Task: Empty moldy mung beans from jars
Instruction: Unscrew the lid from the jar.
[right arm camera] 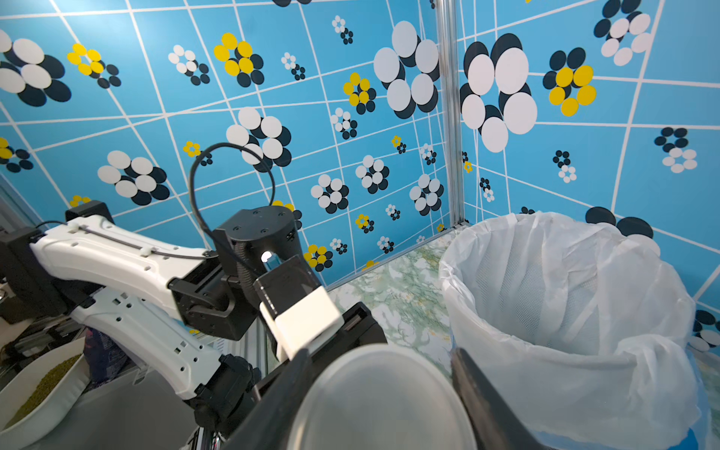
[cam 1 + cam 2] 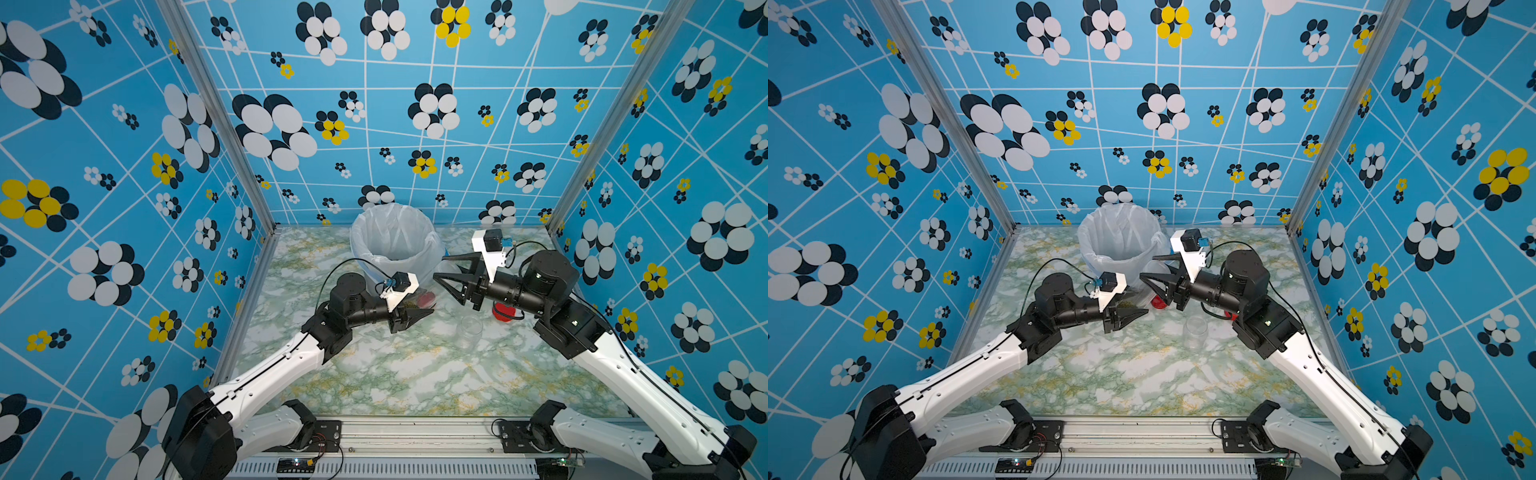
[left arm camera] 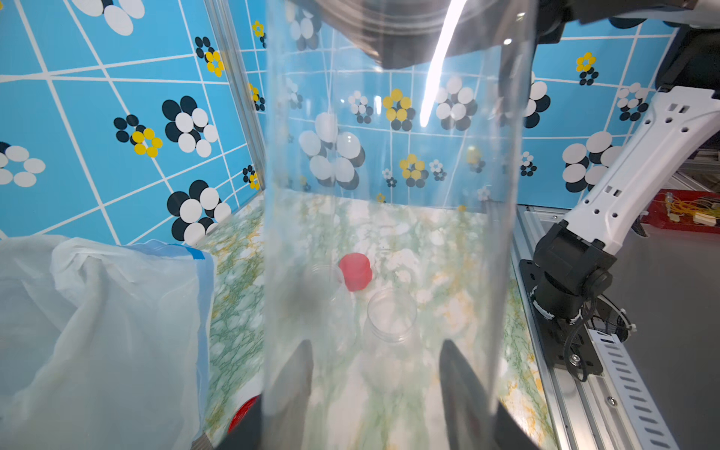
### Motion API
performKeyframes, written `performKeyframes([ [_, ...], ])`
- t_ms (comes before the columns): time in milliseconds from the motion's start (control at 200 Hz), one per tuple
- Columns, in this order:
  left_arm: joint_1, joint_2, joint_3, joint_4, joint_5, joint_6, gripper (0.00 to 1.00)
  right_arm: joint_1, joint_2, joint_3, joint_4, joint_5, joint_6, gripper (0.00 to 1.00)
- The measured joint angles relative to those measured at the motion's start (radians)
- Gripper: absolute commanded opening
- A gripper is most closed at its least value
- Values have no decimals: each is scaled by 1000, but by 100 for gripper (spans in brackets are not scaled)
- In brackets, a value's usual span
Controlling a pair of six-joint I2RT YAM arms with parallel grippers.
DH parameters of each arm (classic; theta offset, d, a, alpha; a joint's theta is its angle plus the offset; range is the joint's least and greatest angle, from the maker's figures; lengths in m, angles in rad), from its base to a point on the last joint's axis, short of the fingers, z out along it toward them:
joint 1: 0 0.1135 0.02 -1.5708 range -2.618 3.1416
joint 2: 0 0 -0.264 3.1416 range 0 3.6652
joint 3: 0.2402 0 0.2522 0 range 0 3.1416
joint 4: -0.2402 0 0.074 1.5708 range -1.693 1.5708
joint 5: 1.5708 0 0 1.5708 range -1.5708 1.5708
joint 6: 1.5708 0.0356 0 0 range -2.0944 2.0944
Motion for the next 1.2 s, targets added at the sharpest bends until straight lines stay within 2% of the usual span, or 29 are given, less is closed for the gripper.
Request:
performKeyframes([
  [115, 40, 13, -1, 13, 118, -1, 45, -13, 15, 23, -26, -88, -69, 48],
  [220, 68, 39, 0, 28, 185, -2, 44, -19, 40, 44, -58, -117, -109, 48],
  [260, 73, 45, 0, 27, 192, -2, 44, -21, 47, 48, -68, -118, -113, 53],
  [290, 76, 47, 0, 26, 192, -1, 44, -23, 51, 50, -73, -118, -116, 60],
  [360, 77, 45, 0, 22, 180, -4, 44, -23, 54, 54, -75, -105, -121, 65],
  [410, 79, 39, 0, 18, 153, -14, 44, -25, 54, 56, -90, -76, -114, 79],
  [485, 97, 27, 2, 5, 82, -33, 44, -26, 54, 57, -111, -21, -105, 82],
  [550, 103, 20, 2, -4, 12, -48, 44, -26, 54, 57, -122, 18, -83, 88],
  [690, 78, 18, 8, -59, -138, -43, 44, -25, 53, 57, -106, 80, -7, 87],
  [829, 33, 18, 23, -99, -232, -20, 44, -25, 53, 50, -51, 178, 102, 82],
  [1029, 16, 26, 34, -109, -289, -10, 44, -25, 60, 29, -2, 236, 213, 80],
  [1199, 8, 26, 35, -109, -312, 0, 44, -25, 77, 29, 8, 255, 254, 80],
])
